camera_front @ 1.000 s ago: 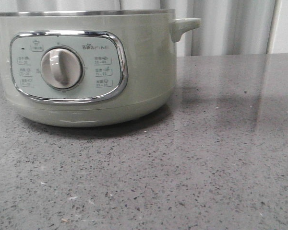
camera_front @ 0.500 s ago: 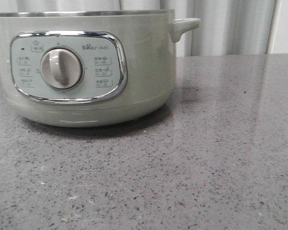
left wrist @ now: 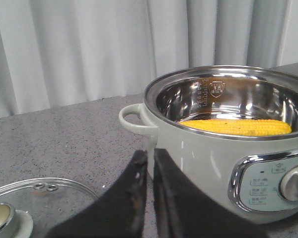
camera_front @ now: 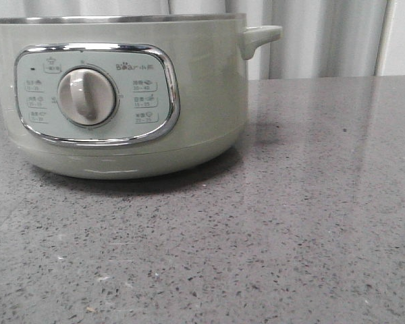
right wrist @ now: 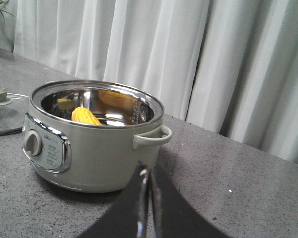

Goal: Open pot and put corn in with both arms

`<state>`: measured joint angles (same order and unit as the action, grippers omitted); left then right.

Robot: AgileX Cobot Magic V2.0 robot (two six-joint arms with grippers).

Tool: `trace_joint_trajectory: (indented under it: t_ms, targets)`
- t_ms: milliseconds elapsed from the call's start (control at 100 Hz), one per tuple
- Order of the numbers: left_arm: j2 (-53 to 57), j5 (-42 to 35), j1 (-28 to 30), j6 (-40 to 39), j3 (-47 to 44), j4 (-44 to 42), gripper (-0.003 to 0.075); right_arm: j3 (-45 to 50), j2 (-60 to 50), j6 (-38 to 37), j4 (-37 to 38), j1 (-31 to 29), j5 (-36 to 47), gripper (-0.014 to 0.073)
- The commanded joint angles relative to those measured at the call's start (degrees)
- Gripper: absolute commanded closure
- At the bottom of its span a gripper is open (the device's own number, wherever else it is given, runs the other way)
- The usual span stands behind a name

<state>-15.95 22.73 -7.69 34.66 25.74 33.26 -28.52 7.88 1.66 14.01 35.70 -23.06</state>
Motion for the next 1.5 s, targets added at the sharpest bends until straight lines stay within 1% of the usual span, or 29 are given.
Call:
trace_joint_trajectory:
  t_ms: [0, 480, 640, 690, 740, 750, 810, 920, 940, 950, 960, 970, 1000, 1040, 1080, 1160, 1320, 1440, 1490]
  targets:
    - [-1.02, -3.66, -0.34, -0.01, 1.42, 1.44, 0.0741, -1.33, 0.55, 0.39, 1.04, -0.11, 5.0, 0.0657]
    - [-1.02, -3.78, -0.34, -0.01, 1.42, 1.44, 0.0741, -1.09, 0.55, 0.39, 1.04, -0.11, 4.92, 0.0659]
    - [-0.9, -3.94, -0.34, -0.01, -0.9, 1.22, 0.0741, -1.09, 0.55, 0.39, 1.04, -0.11, 4.87, 0.0659]
    - [-0.11, -4.15, -0.34, -0.01, -2.26, -0.31, 0.0741, -1.09, 0.55, 0.39, 1.04, -0.11, 4.87, 0.0659]
    - [1.11, -5.5, -0.34, -0.19, -4.52, -5.03, 0.0741, -1.09, 0.55, 0.39, 1.04, -0.11, 4.87, 0.0659]
    - [1.56, -6.1, -0.34, -0.81, -5.2, -6.92, 0.0741, -1.09, 0.55, 0.39, 1.04, -0.11, 4.87, 0.0659]
    - [3.62, -9.22, -0.34, -4.18, -8.53, -10.85, 0.0741, -1.09, 0.55, 0.39, 1.04, -0.11, 4.87, 0.0659]
    - [8.87, -16.86, -0.34, -15.92, -15.46, -22.32, 0.0741, -1.09, 0.55, 0.39, 1.04, -0.11, 4.87, 0.0659]
    - [10.26, -17.64, -0.34, -18.9, -17.02, -25.7, 0.0741, -1.09, 0.55, 0.39, 1.04, -0.11, 4.87, 0.0659]
    - [10.26, -17.82, -0.34, -18.9, -17.36, -25.7, 0.0741, -1.09, 0.55, 0.39, 1.04, -0.11, 4.87, 0.0659]
    - [10.97, -18.08, -0.34, -21.21, -18.01, -28.11, 0.0741, -1.09, 0.55, 0.39, 1.04, -0.11, 4.87, 0.0659]
    - [11.31, -18.13, -0.34, -21.21, -18.01, -28.11, 0.0741, -1.09, 0.55, 0.39, 1.04, -0.11, 4.87, 0.0659]
    - [13.02, -18.09, -0.34, -25.06, -19.4, -31.48, 0.0741, -1.09, 0.55, 0.39, 1.04, -0.11, 4.87, 0.0659]
    - [14.83, -17.39, -0.34, -28.5, -20.7, -33.9, 0.0741, -1.09, 0.55, 0.39, 1.04, -0.11, 4.87, 0.0659]
    - [16.14, -16.16, -0.34, -29.97, -21.53, -34.29, 0.0741, -1.09, 0.55, 0.39, 1.04, -0.11, 4.87, 0.0659]
    - [18.25, -13.77, -0.34, -30.46, -23.36, -34.05, 0.0741, -1.09, 0.55, 0.39, 1.04, -0.11, 4.87, 0.0659]
    - [18.12, -12.67, -0.34, -30.46, -26.29, -32.49, 0.0741, -1.09, 0.55, 0.39, 1.04, -0.11, 4.78, 0.0659]
    - [18.12, -5.94, -0.34, -30.46, -26.29, -31.32, 0.0741, -1.09, 0.55, 0.39, 1.04, -0.11, 4.78, 0.0659]
    - [18.12, -5.61, -0.34, -30.46, -26.29, -31.34, 0.0741, -1.09, 0.55, 0.39, 1.04, -0.11, 4.78, 0.0659]
